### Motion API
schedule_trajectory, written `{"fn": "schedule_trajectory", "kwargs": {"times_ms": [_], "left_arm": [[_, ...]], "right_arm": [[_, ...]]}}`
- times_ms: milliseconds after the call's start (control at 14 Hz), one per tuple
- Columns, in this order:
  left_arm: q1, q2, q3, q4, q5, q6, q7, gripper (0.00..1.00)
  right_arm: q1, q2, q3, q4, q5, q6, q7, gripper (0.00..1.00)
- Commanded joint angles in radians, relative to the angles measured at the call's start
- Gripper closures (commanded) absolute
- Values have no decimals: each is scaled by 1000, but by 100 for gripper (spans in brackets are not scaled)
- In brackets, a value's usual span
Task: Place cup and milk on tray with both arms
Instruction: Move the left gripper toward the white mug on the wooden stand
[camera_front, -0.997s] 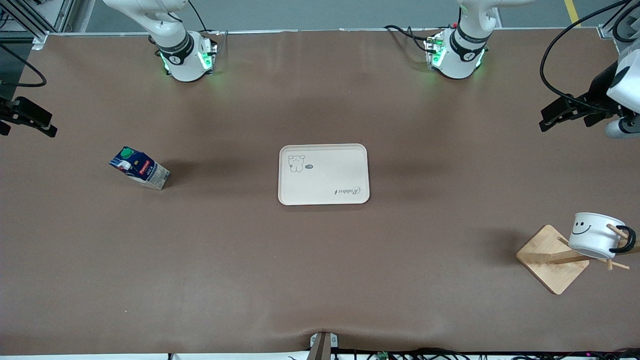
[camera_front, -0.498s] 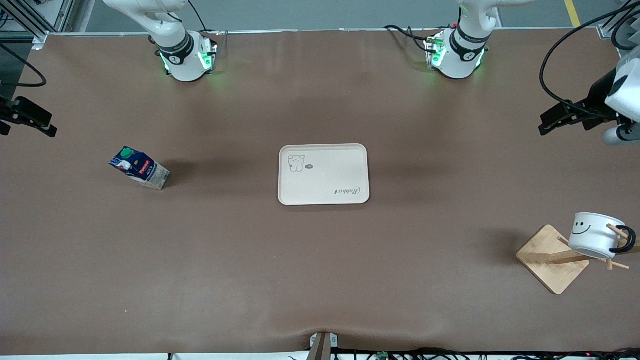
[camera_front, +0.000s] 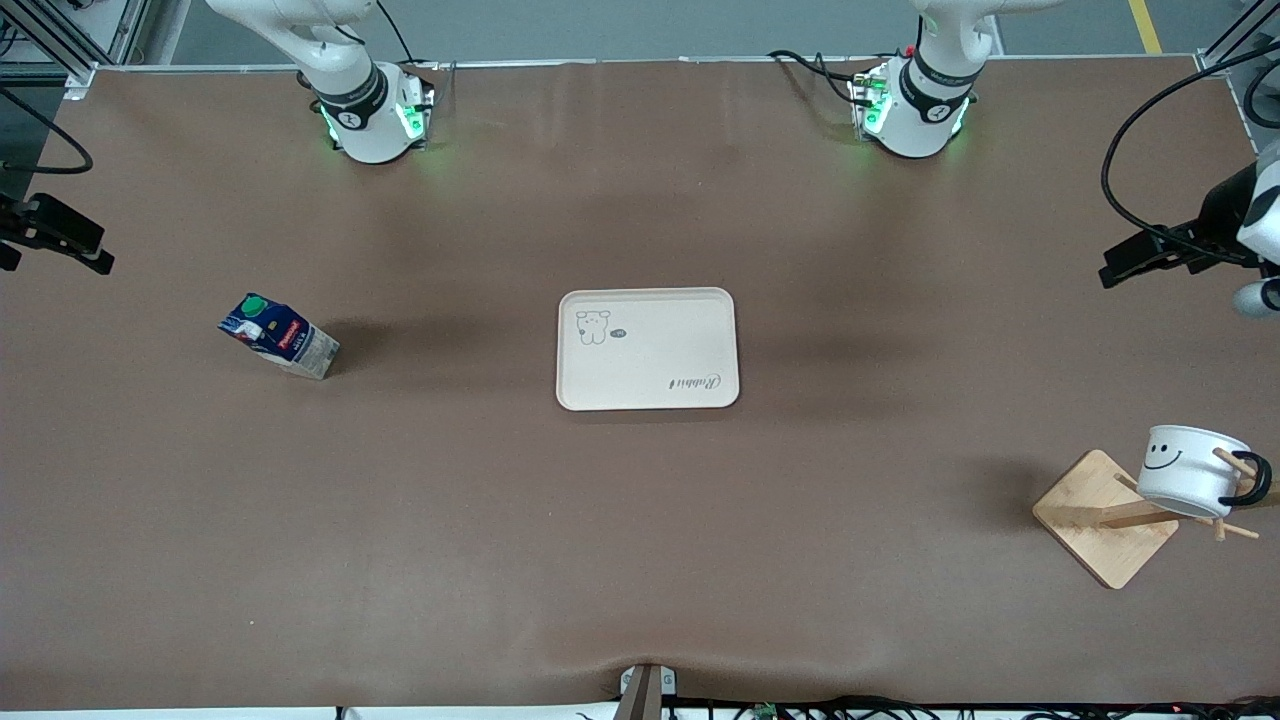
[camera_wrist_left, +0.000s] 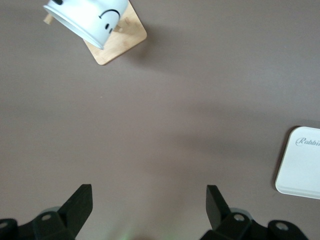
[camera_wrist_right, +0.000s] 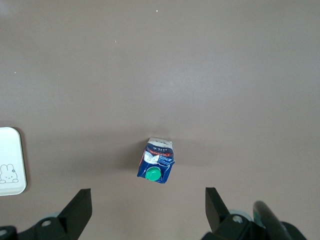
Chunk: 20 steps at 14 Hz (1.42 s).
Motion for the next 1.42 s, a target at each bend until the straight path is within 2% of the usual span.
{"fn": "schedule_trajectory", "kwargs": {"times_ms": [0, 1353], "left_arm": [[0, 18, -6, 29, 48, -5, -3, 0], [8, 25, -9, 28, 47, -5, 12, 0]], "right_arm": [[-6, -3, 2, 7, 1, -9, -7, 0], [-7, -2, 2, 7, 1, -9, -7, 0]]}}
